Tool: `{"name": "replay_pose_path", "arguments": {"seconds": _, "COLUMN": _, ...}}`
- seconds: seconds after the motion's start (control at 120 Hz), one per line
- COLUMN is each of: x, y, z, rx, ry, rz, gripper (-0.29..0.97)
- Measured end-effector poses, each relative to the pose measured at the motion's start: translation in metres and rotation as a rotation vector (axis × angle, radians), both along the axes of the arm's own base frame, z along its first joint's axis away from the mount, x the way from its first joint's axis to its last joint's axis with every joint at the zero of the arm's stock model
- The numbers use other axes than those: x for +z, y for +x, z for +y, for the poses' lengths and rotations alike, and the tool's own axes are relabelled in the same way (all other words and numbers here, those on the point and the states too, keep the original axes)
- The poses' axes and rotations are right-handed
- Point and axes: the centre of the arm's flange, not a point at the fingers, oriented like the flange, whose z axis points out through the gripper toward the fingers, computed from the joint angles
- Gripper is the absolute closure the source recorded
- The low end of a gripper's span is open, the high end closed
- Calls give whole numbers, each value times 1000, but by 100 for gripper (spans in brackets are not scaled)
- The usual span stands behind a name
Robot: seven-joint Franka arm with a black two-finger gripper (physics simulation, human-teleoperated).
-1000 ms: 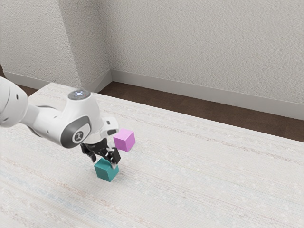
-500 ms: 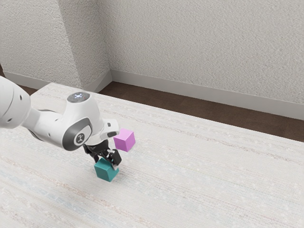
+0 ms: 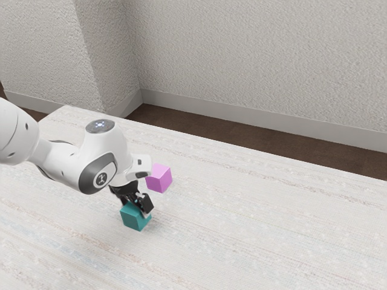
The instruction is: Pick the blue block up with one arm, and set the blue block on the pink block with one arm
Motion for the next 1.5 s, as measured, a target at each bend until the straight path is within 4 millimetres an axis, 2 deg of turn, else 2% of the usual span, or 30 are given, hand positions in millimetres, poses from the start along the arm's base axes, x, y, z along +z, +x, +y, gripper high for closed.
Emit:
{"name": "replay_pose_path", "arguments": {"seconds": 0.425, "x": -10, "y": -4, "z": 0, "rx": 7, "ry": -10, "rz": 40, "gripper": 0}}
{"name": "replay_pose_path", "arguments": {"seconds": 0.917, "x": -8, "y": -3, "z": -1, "rx": -2, "ry": -9, "rz": 33, "gripper": 0}}
{"name": "replay_pose_path", "arguments": {"seconds": 1.133, "x": -7, "y": -2, "z": -1, "rx": 1, "ry": -11, "rz": 30, "gripper": 15}}
{"name": "replay_pose_path", "arguments": {"seconds": 1.5, "x": -5, "y": -2, "z": -1, "rx": 4, "ry": -13, "rz": 26, "gripper": 26}}
